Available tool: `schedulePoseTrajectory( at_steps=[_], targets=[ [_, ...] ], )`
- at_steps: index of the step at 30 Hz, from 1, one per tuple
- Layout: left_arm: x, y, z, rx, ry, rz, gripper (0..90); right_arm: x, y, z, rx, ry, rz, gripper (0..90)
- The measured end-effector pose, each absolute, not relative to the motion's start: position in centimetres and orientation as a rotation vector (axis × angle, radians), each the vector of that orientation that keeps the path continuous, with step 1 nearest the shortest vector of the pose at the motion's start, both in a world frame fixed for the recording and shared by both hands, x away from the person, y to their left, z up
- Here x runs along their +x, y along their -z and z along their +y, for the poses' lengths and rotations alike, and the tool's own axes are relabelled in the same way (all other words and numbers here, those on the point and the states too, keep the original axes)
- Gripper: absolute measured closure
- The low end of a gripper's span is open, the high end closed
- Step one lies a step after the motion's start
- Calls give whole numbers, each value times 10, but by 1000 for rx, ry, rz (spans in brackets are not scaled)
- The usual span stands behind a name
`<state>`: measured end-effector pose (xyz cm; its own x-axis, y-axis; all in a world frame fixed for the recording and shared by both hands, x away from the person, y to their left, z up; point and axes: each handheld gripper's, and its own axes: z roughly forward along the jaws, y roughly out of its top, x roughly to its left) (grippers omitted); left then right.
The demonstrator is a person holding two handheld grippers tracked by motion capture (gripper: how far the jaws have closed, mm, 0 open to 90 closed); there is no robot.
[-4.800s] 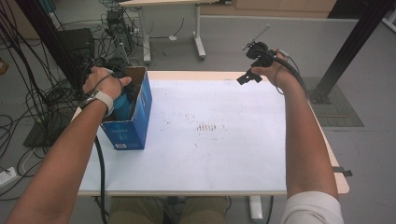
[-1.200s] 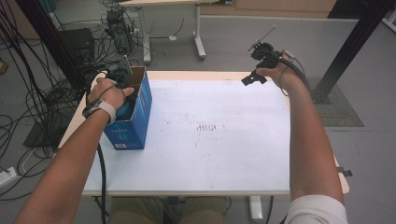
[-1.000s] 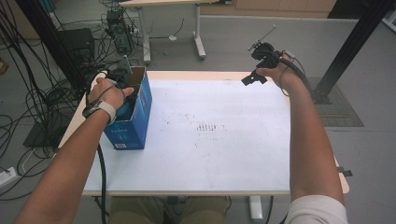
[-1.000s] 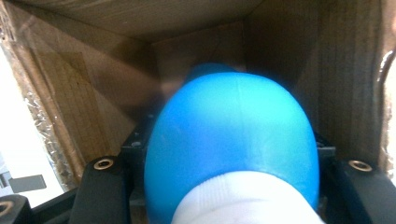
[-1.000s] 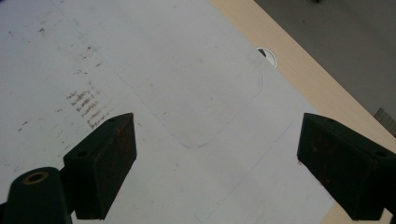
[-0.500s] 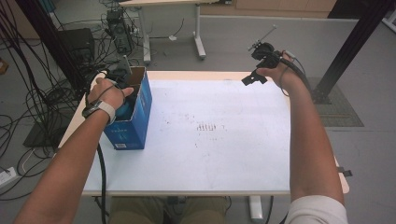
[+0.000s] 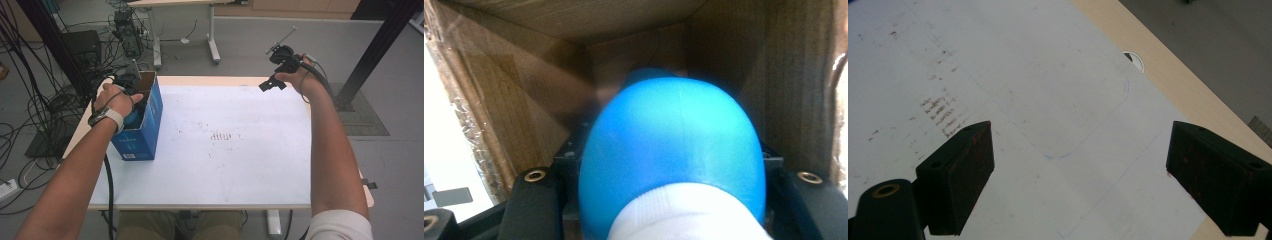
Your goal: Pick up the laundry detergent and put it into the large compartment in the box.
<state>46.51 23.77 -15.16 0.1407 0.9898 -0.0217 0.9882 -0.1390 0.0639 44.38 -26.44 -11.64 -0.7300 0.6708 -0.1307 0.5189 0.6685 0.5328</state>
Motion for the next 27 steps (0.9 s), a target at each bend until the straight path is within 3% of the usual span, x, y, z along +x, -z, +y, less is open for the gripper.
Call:
schedulePoseTrajectory(
  at_steps=[27],
  targets=[
    [464, 152, 239, 2318, -43, 2017, 388, 444, 117, -264, 947, -680, 2569, 120]
  ],
)
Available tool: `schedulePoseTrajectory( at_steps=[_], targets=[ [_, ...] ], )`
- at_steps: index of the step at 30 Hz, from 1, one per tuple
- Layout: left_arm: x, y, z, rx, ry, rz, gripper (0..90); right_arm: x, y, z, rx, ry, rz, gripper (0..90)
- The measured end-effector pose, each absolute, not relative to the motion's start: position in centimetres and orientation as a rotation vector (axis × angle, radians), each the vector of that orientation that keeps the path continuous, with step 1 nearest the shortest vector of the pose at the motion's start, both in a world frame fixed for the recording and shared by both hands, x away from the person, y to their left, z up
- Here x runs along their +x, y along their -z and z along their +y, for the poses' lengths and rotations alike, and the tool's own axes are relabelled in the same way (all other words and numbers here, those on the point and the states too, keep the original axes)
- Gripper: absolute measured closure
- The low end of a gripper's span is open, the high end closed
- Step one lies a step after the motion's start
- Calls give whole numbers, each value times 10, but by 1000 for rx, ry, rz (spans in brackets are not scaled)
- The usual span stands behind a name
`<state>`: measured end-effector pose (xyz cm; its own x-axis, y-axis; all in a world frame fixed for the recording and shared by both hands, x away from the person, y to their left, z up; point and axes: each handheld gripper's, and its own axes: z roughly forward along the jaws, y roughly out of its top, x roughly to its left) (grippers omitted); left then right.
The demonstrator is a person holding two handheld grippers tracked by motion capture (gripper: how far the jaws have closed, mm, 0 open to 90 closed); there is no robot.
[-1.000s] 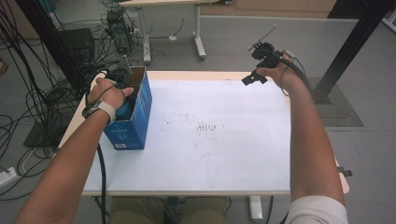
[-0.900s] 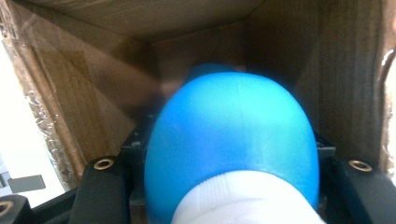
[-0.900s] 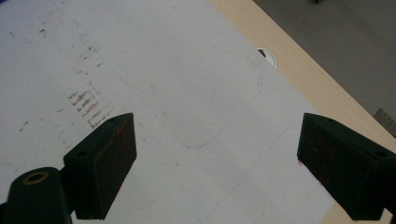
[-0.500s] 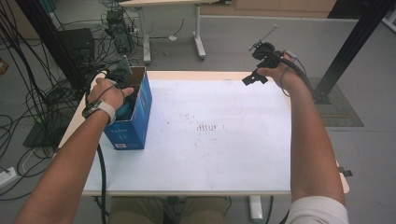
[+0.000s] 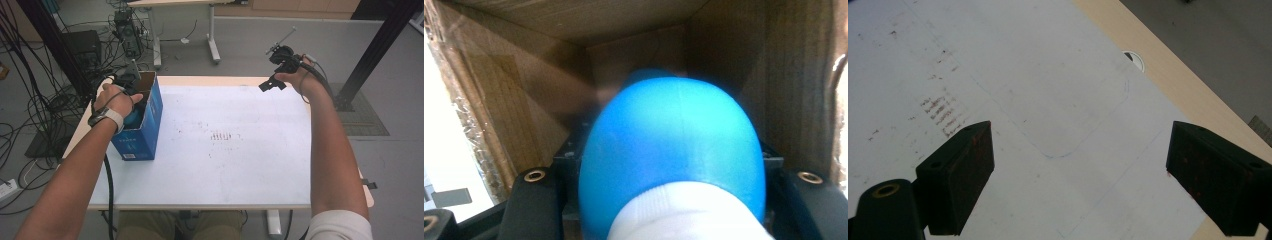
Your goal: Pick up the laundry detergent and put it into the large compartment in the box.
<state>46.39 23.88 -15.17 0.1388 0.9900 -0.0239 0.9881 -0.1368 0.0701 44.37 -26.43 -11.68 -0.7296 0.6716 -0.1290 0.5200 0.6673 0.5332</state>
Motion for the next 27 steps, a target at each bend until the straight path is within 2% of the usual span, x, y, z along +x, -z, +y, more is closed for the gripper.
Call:
schedulePoseTrajectory(
  at_steps=[27],
  targets=[
    [464, 152, 242, 2316, -34, 2007, 388, 441, 117, -267, 953, -680, 2564, 120]
  ],
)
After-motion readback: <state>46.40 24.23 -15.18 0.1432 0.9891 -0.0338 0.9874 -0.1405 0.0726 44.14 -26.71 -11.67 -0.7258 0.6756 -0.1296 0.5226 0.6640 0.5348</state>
